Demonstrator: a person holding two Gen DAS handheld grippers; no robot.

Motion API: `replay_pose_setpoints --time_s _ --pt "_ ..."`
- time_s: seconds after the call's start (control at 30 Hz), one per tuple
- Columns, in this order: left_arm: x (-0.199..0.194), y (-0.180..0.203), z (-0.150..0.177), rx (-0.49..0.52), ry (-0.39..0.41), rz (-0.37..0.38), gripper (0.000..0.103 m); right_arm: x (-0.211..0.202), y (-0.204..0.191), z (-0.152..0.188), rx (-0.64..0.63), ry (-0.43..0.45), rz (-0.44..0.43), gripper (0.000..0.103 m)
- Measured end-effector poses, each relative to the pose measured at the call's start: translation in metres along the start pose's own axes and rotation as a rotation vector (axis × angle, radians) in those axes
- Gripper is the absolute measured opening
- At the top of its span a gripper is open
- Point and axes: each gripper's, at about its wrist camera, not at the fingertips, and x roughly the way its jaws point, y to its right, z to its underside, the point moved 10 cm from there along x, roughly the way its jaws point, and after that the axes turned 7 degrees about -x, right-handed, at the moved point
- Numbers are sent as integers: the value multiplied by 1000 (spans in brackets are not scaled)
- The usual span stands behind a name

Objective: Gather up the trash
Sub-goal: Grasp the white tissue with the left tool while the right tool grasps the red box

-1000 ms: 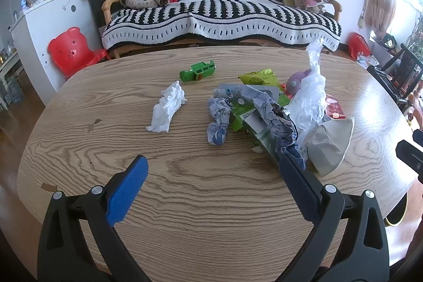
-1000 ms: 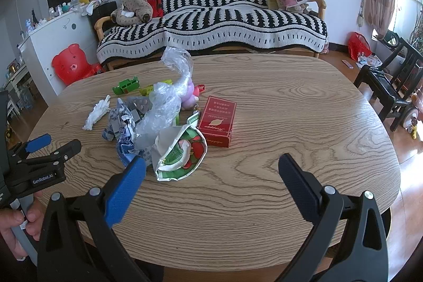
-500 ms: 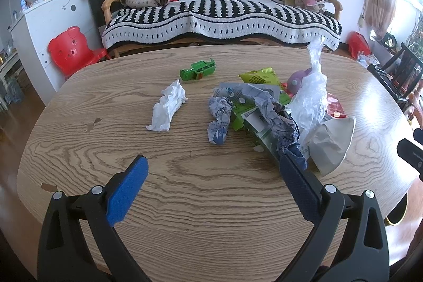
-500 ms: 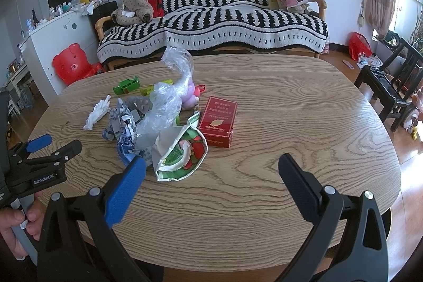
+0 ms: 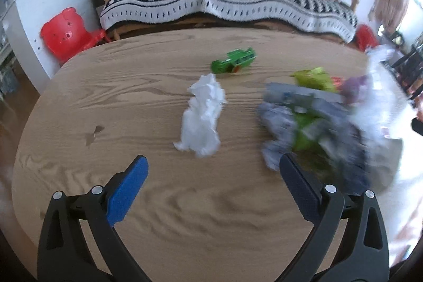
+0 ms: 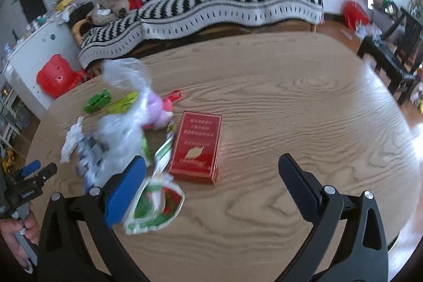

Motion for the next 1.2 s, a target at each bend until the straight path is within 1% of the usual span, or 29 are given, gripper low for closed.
replay_pose_setpoints --time_s 0.07,0.1,0.13,0.27,0.3,0.37,0.43,0.5,0.57,0.6,0.63,0.67,0.7,0.73,0.77,0.8,0.83,0.87,0.97,1.1,1.2 --pt "22 -6 -4 -9 -16 -20 97 22 2 -2 35 -42 -18 97" --pt "31 -8 -3 -12 -33 -23 97 36 0 -2 48 -74 -35 97" --pt "39 -9 -4 -13 -46 -22 96 43 0 -2 53 -87 -37 97" --pt "55 -14 -11 -33 -61 -10 96 72 5 -6 49 -122 16 97" --pt "59 -15 -12 -47 -70 -1 96 76 7 -5 54 -127 18 94" --pt "66 -16 -13 -61 -80 4 96 87 9 -4 73 -140 9 93" --pt "70 -14 -15 -34 -65 -9 94 93 7 -4 80 -146 -6 92" --pt "73 -9 -17 1 -51 -12 89 97 0 -6 63 -146 -19 91" --pt "73 -4 -17 13 -44 8 83 97 -6 -6 41 -147 -14 89" --pt "72 -3 -17 16 -42 12 81 98 -9 -7 32 -148 -9 85" --pt "70 -2 -18 19 -36 14 74 99 -11 -7 25 -148 -9 77" --pt "69 0 -17 25 -32 18 67 101 -12 -6 26 -155 -12 72" --pt "68 0 -18 29 -29 20 63 102 -13 -4 28 -162 -17 67" --pt "67 0 -18 30 -24 20 53 102 -12 -5 19 -155 -5 59" --pt "66 -2 -19 27 -21 17 41 102 -13 -5 14 -155 1 55" --pt "65 -2 -19 25 -19 15 34 102 -13 -4 16 -155 -4 55" --pt "64 -3 -19 24 -20 14 24 101 -11 -4 31 -150 -18 55" --pt "63 -3 -19 18 -25 22 20 99 -9 -5 43 -141 -25 55" --pt "54 -4 -23 -1 -9 27 16 85 -1 -10 53 -100 -25 55" --pt "34 -1 -30 -12 31 35 14 64 11 -12 54 -61 -9 55" --pt "18 9 -32 -20 40 67 14 46 24 -9 48 -38 7 55"
